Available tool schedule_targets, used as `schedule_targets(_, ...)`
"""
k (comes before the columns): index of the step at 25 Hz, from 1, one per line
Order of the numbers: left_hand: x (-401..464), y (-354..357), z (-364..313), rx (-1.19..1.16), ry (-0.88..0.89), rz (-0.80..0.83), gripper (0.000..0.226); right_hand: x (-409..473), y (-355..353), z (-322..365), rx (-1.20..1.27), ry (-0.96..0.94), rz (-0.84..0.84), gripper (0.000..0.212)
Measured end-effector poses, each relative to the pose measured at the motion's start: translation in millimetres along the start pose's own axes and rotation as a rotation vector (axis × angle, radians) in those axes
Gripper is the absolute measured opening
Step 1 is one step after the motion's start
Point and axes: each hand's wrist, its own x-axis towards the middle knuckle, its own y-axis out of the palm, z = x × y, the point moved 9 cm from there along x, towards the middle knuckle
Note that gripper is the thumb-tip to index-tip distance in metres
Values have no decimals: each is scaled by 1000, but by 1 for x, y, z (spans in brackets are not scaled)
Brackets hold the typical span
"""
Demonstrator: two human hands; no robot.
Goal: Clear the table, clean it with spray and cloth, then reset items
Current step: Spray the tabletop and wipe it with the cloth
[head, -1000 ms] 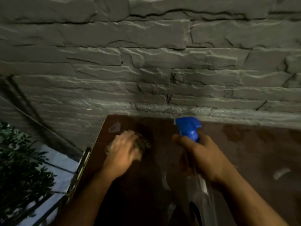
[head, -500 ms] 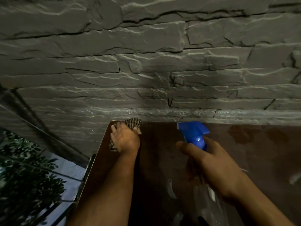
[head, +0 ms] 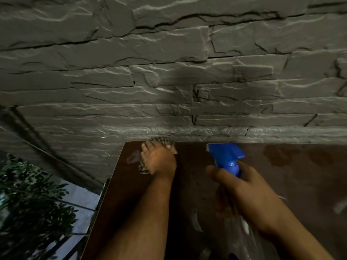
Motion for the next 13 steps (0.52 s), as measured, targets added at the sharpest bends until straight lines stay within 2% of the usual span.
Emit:
schedule_targets(3, -41, 13, -54, -82, 318, 19, 57, 1, 6, 0, -45, -23, 6, 33)
schedule_targets(5, -53, 18, -57, -29, 542, 61, 58, 0, 9, 1, -59, -16, 15, 35)
schedule_targets(6, -43, 18, -45, -7, 554, 60, 57, -1, 8, 1, -54, -11, 12, 36)
schedule_targets(7, -28, 16, -28, 13, 484, 49, 56, -2, 4, -1, -43, -8, 7, 35)
schedule_targets(10, 10, 0, 15, 25, 144, -54, 53, -4, -3, -6, -27, 6, 3, 37)
schedule_targets(11, 7, -2, 8, 12, 110, -79, 52, -5, -3, -7, -25, 7, 8, 37)
schedule_targets(13, -19, -3, -29, -83, 252, -98, 45, -7, -2, -8, -3, 3, 11, 35)
